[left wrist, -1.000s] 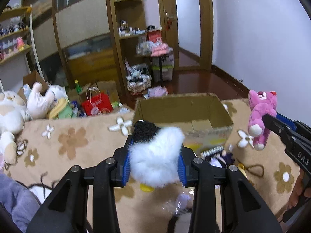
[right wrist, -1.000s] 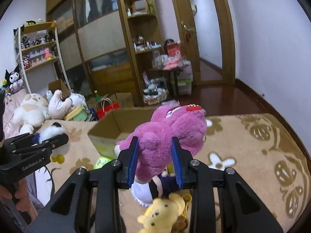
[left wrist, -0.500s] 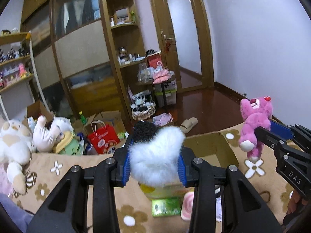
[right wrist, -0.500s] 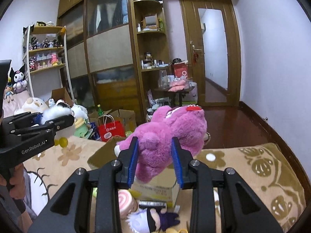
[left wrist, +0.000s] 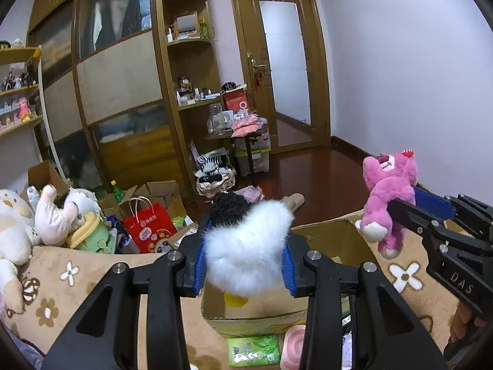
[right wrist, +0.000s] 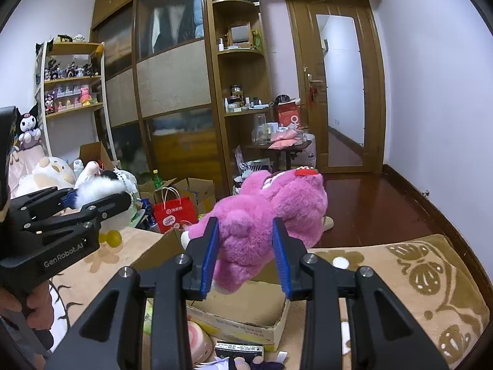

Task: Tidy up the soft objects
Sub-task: 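Lift both held plush toys and carry them over the cardboard box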

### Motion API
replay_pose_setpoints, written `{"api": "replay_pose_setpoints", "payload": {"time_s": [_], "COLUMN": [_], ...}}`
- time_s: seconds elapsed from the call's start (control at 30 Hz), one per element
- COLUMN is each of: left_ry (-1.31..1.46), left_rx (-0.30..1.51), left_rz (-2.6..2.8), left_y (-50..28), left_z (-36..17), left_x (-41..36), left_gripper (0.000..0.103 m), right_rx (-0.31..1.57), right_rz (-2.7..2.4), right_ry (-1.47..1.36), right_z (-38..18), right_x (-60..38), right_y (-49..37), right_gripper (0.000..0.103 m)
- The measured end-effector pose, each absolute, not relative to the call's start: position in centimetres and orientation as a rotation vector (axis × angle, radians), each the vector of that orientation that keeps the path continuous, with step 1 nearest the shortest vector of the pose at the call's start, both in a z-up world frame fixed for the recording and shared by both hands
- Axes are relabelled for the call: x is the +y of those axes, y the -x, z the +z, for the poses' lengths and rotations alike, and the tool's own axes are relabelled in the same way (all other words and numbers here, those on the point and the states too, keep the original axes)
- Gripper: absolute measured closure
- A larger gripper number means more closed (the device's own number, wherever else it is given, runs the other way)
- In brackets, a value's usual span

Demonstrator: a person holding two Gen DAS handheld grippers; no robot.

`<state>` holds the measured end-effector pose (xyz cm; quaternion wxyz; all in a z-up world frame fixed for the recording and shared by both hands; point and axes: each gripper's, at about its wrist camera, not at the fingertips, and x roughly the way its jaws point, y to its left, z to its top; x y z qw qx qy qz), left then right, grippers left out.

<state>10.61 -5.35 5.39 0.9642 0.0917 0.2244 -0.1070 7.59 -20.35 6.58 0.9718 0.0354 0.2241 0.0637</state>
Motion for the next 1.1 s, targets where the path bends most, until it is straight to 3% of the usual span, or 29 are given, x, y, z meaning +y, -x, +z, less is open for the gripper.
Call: {"api": "replay_pose_setpoints", "payload": {"time_s": [1.1], "left_ry": [-0.132], "left_rx": [0.719], "left_rz": [-0.237], "left_y": [-17.5], "left_z": [-4.1], "left_x": [-5.5], "left_gripper": [0.065], "right_rx": [0.609], "right_rz": [0.217], "right_ry": [-0.024], "right_z": [-1.9], "right_x": [-18.4], "right_y": [-11.8], "right_gripper": [0.067]}}
